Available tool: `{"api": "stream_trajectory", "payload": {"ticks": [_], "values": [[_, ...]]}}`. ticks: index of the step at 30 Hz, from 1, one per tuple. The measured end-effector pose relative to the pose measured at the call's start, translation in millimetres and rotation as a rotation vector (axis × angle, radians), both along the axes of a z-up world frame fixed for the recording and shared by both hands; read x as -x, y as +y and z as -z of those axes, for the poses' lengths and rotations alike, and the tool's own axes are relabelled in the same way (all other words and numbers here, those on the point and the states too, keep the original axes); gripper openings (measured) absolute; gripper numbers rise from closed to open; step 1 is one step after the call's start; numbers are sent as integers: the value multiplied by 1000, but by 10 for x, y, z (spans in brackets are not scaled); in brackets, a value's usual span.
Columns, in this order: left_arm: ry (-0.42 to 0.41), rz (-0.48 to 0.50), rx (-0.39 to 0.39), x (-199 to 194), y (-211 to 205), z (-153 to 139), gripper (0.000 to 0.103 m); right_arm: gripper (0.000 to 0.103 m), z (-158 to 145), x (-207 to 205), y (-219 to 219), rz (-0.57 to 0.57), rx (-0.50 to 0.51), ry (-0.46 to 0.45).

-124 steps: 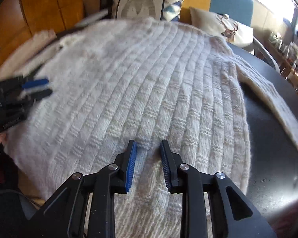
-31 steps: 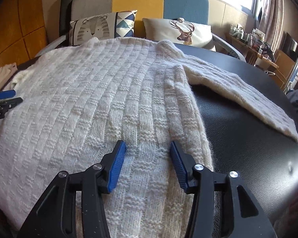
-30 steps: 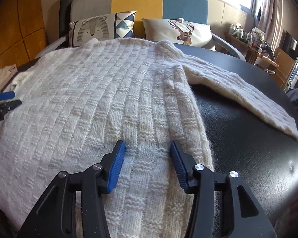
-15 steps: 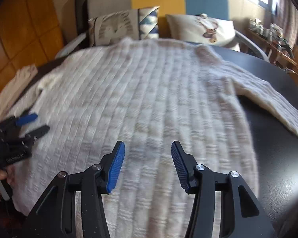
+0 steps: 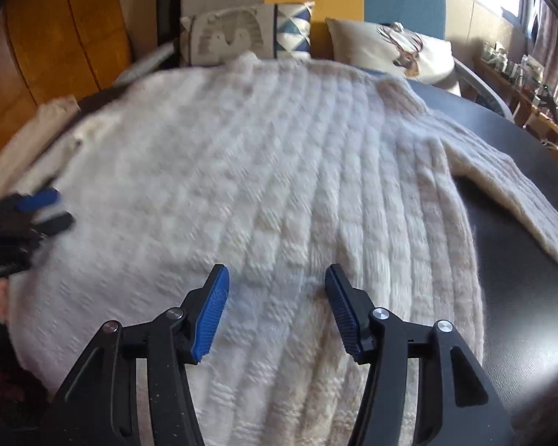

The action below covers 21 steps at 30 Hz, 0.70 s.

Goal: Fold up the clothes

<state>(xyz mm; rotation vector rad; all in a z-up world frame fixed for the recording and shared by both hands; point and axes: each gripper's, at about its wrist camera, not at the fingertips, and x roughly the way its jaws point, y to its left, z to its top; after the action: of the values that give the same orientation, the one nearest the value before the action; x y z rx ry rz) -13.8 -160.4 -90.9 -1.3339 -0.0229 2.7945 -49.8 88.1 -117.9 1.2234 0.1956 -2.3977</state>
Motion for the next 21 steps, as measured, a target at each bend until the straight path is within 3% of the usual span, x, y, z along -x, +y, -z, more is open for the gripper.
{"api": "stream_trajectory", "payload": {"ticks": [1, 4, 10, 12, 15, 21], "values": [[14, -11, -4, 51, -4, -29, 70, 57, -91, 34, -30, -3, 33, 28], [32, -57, 34, 332, -2, -42, 70, 57, -294, 281, -224, 11, 6, 96], [-11, -160, 45, 978, -122, 46, 70, 57, -297, 1065, -713, -5, 4, 56], [6, -153, 92, 1053, -138, 111, 72, 51, -245, 1262, -866, -17, -9, 62], [29, -156, 64, 1027, -205, 154, 73, 38, -142, 1516, -1065, -27, -30, 70], [44, -172, 73, 1006, -192, 183, 78, 38, 64, 2024, -1465, -48, -71, 84]]}}
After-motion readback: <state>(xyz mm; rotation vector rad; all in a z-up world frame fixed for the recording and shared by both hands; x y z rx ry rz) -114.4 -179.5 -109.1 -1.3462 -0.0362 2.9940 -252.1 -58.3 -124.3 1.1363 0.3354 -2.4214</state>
